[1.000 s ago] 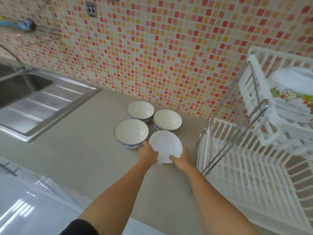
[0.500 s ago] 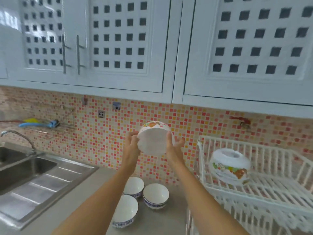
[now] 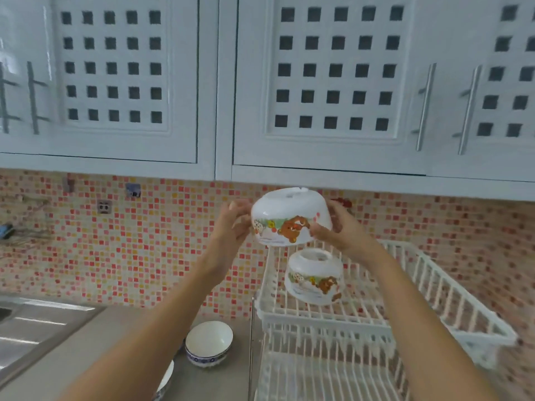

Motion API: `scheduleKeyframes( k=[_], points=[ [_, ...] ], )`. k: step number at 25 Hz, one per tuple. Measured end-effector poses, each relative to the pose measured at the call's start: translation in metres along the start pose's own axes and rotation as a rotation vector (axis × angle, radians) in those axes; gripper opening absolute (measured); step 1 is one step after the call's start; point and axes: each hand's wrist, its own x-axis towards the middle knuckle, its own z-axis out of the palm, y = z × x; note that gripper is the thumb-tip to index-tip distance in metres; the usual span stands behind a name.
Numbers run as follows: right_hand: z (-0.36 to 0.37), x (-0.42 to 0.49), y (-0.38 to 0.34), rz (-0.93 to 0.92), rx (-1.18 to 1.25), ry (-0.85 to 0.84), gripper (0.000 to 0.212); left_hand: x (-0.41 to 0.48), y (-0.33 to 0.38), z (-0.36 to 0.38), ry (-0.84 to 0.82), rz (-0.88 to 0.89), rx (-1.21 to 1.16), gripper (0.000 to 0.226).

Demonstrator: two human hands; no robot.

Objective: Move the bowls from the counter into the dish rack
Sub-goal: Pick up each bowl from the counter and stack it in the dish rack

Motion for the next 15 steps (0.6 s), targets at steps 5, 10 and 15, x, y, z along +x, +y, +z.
scheduleKeyframes(
  k=[5,10,15],
  points=[
    [-0.038,-0.031,0.041,0.083,-0.342,-0.062,0.119,-0.006,-0.021,0.054,-0.197,-0.142,0.131,0.048],
    [-0.038,-0.042,0.074,0.194,-0.472,-0.198,0.117,-0.012,-0.051,0.063,-0.28,-0.278,0.214,0.026],
    [-0.028,-0.044,0.094,0.212,-0.523,-0.252,0.12,-0.011,-0.064,0.066,-0.334,-0.271,0.46,0.05]
  ],
)
